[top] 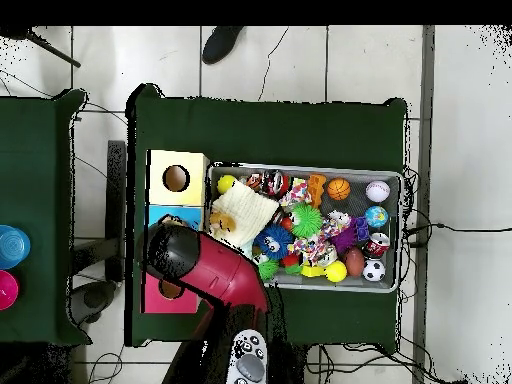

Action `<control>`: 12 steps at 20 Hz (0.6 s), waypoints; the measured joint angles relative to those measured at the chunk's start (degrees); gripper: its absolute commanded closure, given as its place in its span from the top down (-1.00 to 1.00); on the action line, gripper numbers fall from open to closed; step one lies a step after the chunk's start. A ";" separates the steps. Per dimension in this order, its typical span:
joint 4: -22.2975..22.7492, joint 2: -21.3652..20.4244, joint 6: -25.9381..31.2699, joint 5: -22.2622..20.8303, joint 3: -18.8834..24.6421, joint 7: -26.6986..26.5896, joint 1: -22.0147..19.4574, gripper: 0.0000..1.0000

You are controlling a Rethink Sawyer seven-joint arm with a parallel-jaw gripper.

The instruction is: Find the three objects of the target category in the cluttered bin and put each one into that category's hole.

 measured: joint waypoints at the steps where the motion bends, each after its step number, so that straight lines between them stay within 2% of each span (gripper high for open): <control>1: 0.09 0.01 -0.30 0.00 0.11 0.00 0.01 -1.00; 12: 0.18 1.36 -2.71 0.47 1.37 0.00 0.02 -1.00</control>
